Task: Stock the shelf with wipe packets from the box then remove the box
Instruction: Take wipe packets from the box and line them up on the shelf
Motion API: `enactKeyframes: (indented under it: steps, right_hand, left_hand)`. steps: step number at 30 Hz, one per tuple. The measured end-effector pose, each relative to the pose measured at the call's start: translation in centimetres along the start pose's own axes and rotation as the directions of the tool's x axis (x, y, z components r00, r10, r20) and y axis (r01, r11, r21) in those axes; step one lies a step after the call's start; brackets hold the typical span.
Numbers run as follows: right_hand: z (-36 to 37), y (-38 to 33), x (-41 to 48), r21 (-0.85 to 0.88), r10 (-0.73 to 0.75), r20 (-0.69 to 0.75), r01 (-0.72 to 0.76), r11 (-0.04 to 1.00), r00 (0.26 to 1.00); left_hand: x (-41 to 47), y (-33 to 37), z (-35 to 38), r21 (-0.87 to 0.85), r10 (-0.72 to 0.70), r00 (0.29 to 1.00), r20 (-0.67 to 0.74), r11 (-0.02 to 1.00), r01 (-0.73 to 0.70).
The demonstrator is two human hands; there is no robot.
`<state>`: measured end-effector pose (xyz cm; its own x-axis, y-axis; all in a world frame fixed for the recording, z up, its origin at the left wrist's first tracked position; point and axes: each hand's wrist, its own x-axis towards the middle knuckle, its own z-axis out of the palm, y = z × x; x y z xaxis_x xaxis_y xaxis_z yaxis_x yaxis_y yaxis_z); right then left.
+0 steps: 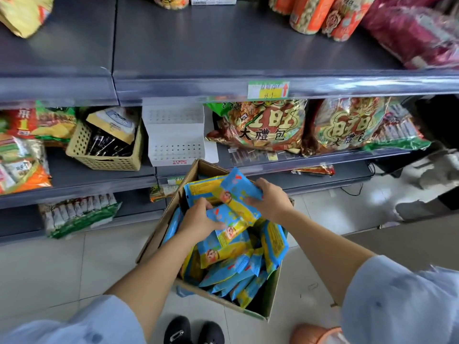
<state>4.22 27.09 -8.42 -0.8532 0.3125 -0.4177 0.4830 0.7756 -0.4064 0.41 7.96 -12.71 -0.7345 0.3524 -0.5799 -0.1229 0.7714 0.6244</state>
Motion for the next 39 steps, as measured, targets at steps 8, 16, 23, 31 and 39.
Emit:
enactKeyframes:
  steps: [8,16,23,31,39]
  right_hand:
    - [-3.0,-1.6,-2.3,0.073,0.103,-0.049,-0.099,0.992,0.993]
    - [-8.2,-8.2,-5.2,-0.012,-0.049,0.175,0.052,0.999,0.983]
    - [-12.2,-17.3,-8.4,-0.038,-0.248,-0.035,0.247,0.968,0.968]
    - [-12.4,-30.4,-14.0,-0.054,-0.444,-0.16,0.442,0.896,0.882]
    - [-12.1,-42.5,-20.3,-0.035,-0.569,-0.257,0.581,0.813,0.781]
  left_hand:
    - [-3.6,2.7,-2.7,0.104,0.007,0.986,-0.167,0.995,0.011]
    - [-9.6,4.1,-11.3,0.259,0.099,0.968,-0.232,0.965,-0.036]
    - [-16.6,3.5,-19.9,0.382,0.174,0.926,-0.334,0.923,-0.036]
    - [-26.6,-0.2,-30.3,0.489,0.276,0.838,-0.47,0.872,-0.013]
    - [-36.0,-4.4,-39.8,0.484,0.355,0.748,-0.561,0.874,-0.052]
